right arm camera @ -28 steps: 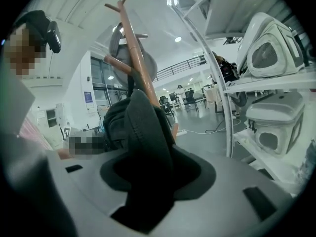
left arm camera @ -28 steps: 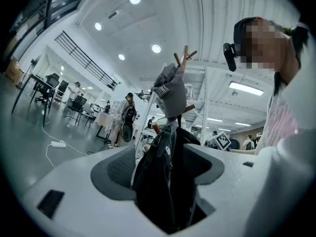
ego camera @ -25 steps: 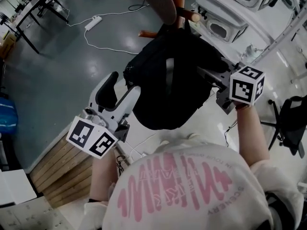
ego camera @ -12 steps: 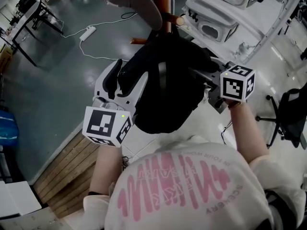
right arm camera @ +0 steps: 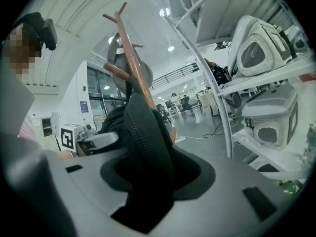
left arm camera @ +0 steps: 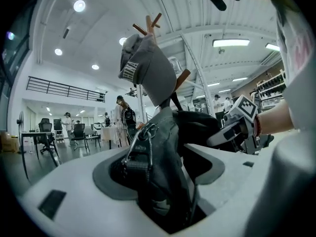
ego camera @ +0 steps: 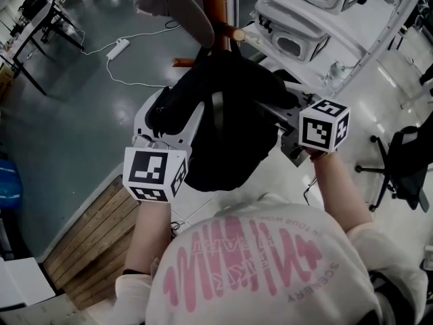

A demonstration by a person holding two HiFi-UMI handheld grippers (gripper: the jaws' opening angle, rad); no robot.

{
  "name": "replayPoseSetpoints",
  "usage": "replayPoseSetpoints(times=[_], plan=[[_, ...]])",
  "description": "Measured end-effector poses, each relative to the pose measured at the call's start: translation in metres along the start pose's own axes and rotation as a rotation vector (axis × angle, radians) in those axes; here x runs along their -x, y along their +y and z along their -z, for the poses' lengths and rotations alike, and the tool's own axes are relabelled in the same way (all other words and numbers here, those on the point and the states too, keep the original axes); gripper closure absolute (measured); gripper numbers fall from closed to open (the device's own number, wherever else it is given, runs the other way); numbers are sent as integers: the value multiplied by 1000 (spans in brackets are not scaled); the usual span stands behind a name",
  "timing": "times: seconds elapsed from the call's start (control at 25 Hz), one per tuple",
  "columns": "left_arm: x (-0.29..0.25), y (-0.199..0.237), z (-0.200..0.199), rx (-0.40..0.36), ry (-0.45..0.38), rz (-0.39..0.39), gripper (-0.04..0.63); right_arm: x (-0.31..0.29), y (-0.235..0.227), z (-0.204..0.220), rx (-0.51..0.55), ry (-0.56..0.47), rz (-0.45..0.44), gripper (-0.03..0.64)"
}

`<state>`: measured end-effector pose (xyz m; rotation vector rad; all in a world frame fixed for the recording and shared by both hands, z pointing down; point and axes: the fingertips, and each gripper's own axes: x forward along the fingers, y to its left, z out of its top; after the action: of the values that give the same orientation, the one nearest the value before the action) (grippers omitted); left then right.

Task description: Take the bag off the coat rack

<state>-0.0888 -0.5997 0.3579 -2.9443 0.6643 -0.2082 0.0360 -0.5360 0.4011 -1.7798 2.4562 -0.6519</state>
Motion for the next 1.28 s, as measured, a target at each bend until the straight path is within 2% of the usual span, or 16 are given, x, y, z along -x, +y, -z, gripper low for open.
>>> replayPoseSetpoints(times=[0.08,0.16,0.2,0.44,0.64,0.84,1.0,1.16,1.28], plan=[[-2,-2,3,-23,16,-14,314,1,-1,-1,3,-11,-15,434],[-1,-3,5,-26,22,-38,401,1,-3,-1,5,-21,-37,433],[-1,-5,6,-15,22,-45,409,1,-4,-2,5,-26,-48,433],[1,-16,13,137,37,-80,464,1,-8,1,0,31,-122,436],[3,-27,15,226,56,-134,476,4,-12,2,15,69,-174,439],[4,-41,10,260,36,-215,479,5,-23,-9,67,27,-211,437],[9,-55,8,291,31,-309,483,5,-29,-12,87,46,-263,439],[10,-69,7,291,31,-384,489,6,-37,-13,93,93,-286,443],[8,-76,5,239,49,-441,499,6,-40,-17,115,104,-291,445]])
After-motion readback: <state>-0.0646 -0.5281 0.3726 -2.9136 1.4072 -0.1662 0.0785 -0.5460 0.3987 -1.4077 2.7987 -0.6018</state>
